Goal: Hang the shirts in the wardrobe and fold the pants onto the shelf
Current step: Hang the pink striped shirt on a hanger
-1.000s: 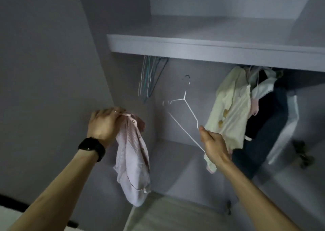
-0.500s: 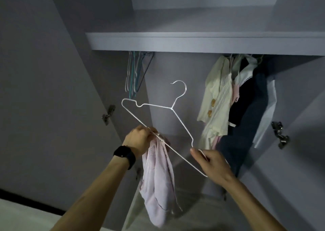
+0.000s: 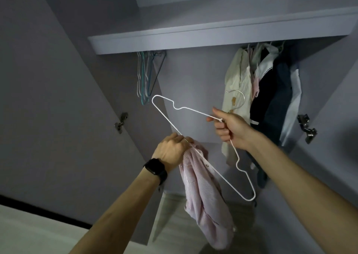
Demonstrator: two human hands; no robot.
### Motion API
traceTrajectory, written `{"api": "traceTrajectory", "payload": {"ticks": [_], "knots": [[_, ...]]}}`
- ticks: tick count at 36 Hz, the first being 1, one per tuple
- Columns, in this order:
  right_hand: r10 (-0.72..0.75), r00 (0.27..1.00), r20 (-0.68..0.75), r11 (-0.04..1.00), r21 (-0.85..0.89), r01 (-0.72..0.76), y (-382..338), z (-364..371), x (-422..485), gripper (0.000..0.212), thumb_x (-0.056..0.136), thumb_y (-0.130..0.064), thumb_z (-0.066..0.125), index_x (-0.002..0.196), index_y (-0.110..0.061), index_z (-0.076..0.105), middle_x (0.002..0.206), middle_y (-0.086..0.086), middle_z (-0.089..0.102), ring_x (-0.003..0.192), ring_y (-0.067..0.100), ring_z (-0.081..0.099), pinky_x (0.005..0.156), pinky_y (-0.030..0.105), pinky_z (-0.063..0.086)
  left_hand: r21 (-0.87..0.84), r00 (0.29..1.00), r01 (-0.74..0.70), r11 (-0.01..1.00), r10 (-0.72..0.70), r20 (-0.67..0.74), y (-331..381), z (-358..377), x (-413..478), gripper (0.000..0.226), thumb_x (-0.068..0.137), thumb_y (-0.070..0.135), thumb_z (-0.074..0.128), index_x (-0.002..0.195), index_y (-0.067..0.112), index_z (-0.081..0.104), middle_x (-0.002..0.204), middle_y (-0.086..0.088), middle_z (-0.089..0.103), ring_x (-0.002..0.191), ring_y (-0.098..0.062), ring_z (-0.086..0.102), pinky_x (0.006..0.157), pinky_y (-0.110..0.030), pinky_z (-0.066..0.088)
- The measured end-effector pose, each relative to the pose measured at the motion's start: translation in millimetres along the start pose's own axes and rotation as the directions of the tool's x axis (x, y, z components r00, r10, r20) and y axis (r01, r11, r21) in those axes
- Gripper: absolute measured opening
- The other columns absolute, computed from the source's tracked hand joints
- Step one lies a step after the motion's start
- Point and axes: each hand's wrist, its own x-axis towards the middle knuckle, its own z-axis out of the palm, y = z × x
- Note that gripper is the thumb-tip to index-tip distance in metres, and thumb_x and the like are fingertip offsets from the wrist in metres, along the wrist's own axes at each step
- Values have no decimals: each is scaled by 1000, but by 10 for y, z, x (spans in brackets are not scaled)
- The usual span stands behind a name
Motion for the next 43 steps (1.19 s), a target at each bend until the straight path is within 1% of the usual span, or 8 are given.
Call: {"api": "traceTrajectory", "payload": {"ticks": [7,13,18,22,27,30,34,43], "knots": [[-487,812,-322,800,-538,266,238,-70,-197,44,96,-49,60,65,-19,55,47,-12,48,50,8,44,56,32,37,-397,959,264,879,-285,7,146,9,-38,60,94,31,65,132,39,20,78,7,63,70,-25,58,65,-36,47],[-601,783,-158,673,-629,390,850,307,-499,34,80,-65,67,88,-32,63,81,-24,65,76,-5,62,66,18,48,-532,910,366,763,-413,35,247,-56,73,27,89,30,72,110,29,56,68,9,68,70,-9,65,61,-20,45],[-628,778,-22,609,-636,474,955,396,-422,29,89,-29,77,117,-25,69,106,-13,69,100,6,65,89,22,50,-662,883,403,632,-460,98,165,-183,89,18,79,34,84,88,33,69,66,7,72,58,-2,65,60,-11,45],[-616,784,-80,639,-632,438,879,258,-329,13,92,-28,71,102,-35,72,92,-18,73,87,-1,68,77,19,51,-796,876,421,435,-422,233,26,-351,-37,34,65,36,92,92,21,78,92,-17,76,79,-17,67,91,-41,56],[-578,743,-337,715,-648,262,588,-294,-155,20,91,-15,65,97,-30,76,97,-11,76,94,16,69,81,24,52,-375,856,509,775,-501,126,-489,-576,-249,22,82,43,80,102,35,78,90,9,76,89,-13,71,78,-18,53],[-567,684,-459,677,-733,70,479,-722,-96,19,95,-21,60,108,-19,74,105,15,74,101,37,67,86,39,52,-27,815,578,815,-577,56,-890,-741,-408,22,96,39,63,112,29,75,108,-9,74,102,-36,66,88,-39,53],[-526,776,-347,523,-852,-26,501,-747,13,17,91,-16,57,104,-16,68,108,18,69,95,42,64,80,46,54,-112,773,621,776,-630,-80,-989,-851,-388,30,100,42,54,117,24,71,107,-15,73,99,-41,65,87,-44,54],[-474,790,-389,557,-828,-73,514,-519,5,35,102,-46,45,124,-25,62,129,15,56,109,41,59,91,44,51,-380,799,558,738,-602,4,-812,-932,-36,19,98,37,58,80,32,64,80,14,62,76,-9,55,58,-10,35]]}}
